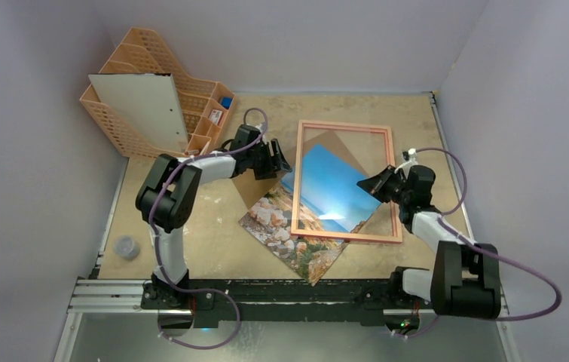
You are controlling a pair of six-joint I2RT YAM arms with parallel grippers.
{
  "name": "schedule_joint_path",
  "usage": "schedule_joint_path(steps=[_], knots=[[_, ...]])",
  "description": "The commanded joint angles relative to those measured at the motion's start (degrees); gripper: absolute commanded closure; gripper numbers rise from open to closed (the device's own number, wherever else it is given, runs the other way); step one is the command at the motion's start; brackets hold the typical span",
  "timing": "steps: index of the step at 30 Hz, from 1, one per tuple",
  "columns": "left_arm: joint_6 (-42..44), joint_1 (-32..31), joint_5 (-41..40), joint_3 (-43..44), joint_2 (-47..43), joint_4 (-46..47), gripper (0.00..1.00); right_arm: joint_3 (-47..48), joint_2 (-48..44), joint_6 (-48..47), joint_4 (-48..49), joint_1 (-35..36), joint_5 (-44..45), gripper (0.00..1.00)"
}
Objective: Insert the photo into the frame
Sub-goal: Place the photo frame item in the photo frame.
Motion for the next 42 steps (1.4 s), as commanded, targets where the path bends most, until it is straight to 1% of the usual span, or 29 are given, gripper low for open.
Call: schedule_joint_path(steps=[1,4,6,14,25,27,37,42], knots=[[2.3,0.0,-2.8,2.0,3.2,-3.0,0.34,1.9,-5.7,-3.4,-12.5,-0.1,8.7,1.0],[2.6,-0.3,-3.2,3.5,4.2,-3.6,0.33,4.1,-7.3,-3.7,-20.0,-0.1,13.8,1.0],[2.7,-0.7,-3.6,4.3,4.7,-4.0,0.32,5.6,-7.6,-4.3,-23.7,-0.1,15.7,1.0],[1.9,-2.1,-5.0,7.5,6.9,-4.9,0.34,8.6,-8.5,-6.7,-31.2,-0.1,21.0,1.0],[3.8,-3.6,-7.8,12.3,10.1,-8.2,0.4,11.0,-7.3,-10.4,-33.4,-0.1,20.9,1.0],[4.3,-3.7,-8.4,13.3,10.8,-8.9,0.41,11.6,-7.1,-11.4,-33.3,-0.1,22.1,1.0],[8.0,-3.8,-10.6,23.4,16.6,-13.5,0.43,13.1,-5.5,-12.3,-34.8,0.0,23.0,1.0],[8.5,-3.9,-11.2,24.6,18.2,-14.6,0.44,12.8,-5.6,-13.0,-34.4,0.6,23.3,1.0]])
